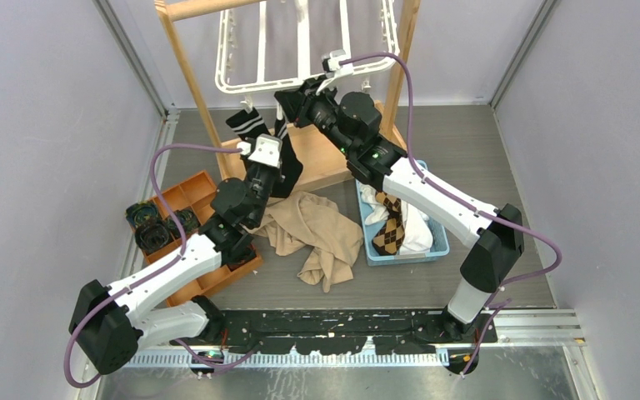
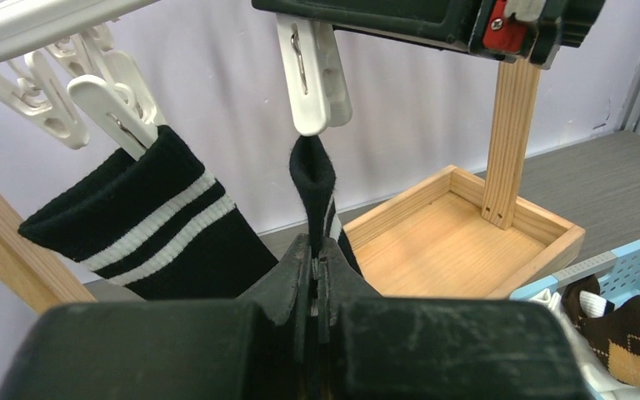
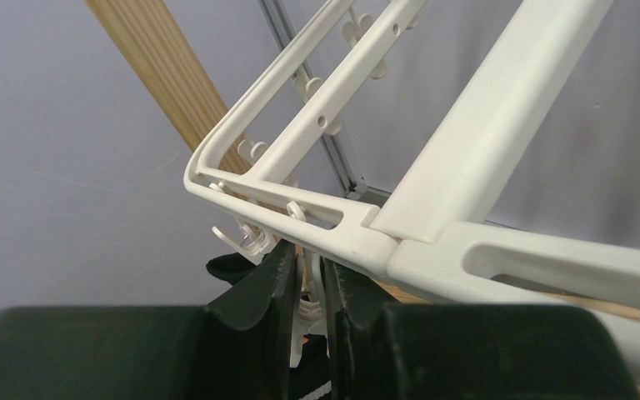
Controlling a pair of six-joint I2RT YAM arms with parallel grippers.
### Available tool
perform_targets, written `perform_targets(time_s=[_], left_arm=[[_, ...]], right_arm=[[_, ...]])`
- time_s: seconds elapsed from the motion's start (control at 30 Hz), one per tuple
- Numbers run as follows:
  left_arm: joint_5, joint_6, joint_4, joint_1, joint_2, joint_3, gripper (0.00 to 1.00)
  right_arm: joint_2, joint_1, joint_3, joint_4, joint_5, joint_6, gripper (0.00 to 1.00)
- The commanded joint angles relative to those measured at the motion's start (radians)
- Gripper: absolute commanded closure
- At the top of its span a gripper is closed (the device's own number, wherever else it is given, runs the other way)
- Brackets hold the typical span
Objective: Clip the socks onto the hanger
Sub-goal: Clamp the sock onto the hanger.
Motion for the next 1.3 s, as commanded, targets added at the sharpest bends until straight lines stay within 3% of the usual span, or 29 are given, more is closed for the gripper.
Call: perform_targets(time_s=[0.0,1.27], left_arm=[[0.01,-0.023,0.071,-0.003,-0.009,0.011,1.0],[0.026,-0.059,0.046,-0.006,0.037,0.093,1.0]], right_arm=[[0.007,0.008,0.04,-0.03,0.046,-0.022,0.9],[0.023,0.025,0.081,-0.119,0.15,-0.082,0.9]])
